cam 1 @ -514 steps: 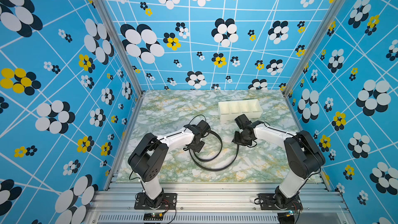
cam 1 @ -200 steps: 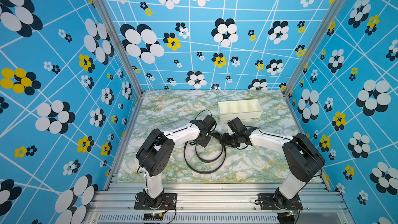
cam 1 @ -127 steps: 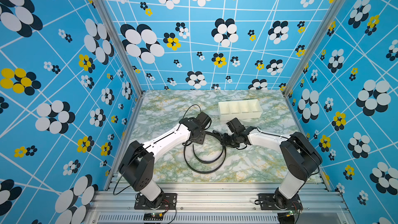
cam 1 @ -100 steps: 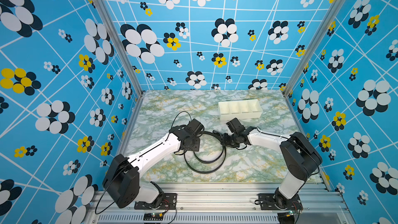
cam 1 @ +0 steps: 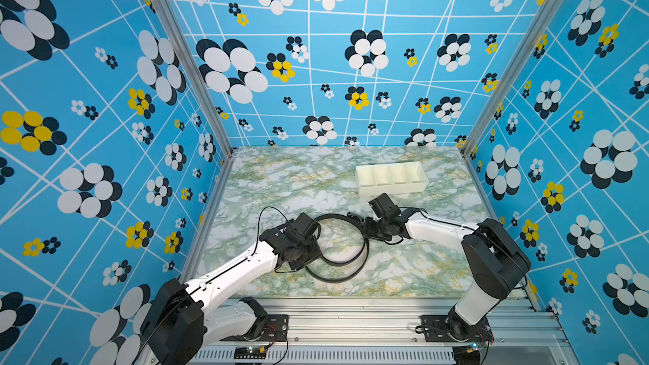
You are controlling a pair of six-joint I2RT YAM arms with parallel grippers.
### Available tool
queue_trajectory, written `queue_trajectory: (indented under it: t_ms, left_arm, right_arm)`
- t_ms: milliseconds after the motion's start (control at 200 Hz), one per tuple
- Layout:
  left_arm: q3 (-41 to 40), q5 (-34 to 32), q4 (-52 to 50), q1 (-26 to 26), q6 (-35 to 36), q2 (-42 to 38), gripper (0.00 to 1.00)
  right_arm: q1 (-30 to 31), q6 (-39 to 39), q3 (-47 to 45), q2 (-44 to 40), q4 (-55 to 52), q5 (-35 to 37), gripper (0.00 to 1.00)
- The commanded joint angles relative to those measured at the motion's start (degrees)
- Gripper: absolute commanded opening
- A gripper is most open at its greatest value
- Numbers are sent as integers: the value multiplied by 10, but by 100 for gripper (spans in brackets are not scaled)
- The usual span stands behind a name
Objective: Place the belts into the storage roll
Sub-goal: Roll the belt at the center of the board.
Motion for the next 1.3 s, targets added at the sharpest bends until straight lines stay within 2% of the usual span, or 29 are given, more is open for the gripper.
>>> queue_trajectory:
  t_ms: [0,395,734,789,819,1034,1289,1294]
  left_arm:
    - [-1,-8,28,-4,-61,31,51]
    - [-2,-71,31,-5,-84,109,48]
    - [56,-60,33,-5,-57,188,44]
    - [59,-59,33,-6,-56,185,44]
    - [58,-62,33,-6,-56,181,40]
    - [57,-70,13,-6,-52,151,39]
    - [35,-83,9,-19,-89,90,42]
    - [36,-84,9,-19,-89,90,45]
  right_arm:
    - [4,17,-19,-23,1,15,30]
    - [4,16,-27,-28,17,0,30]
    - [4,14,-33,-34,27,-15,29]
    - [4,16,-37,-40,27,-12,29]
    - [4,16,-39,-42,27,-11,29]
    - [4,16,-47,-57,20,-7,29]
    - [4,20,-50,-55,25,-7,29]
    - [4,20,-50,-55,25,-7,29]
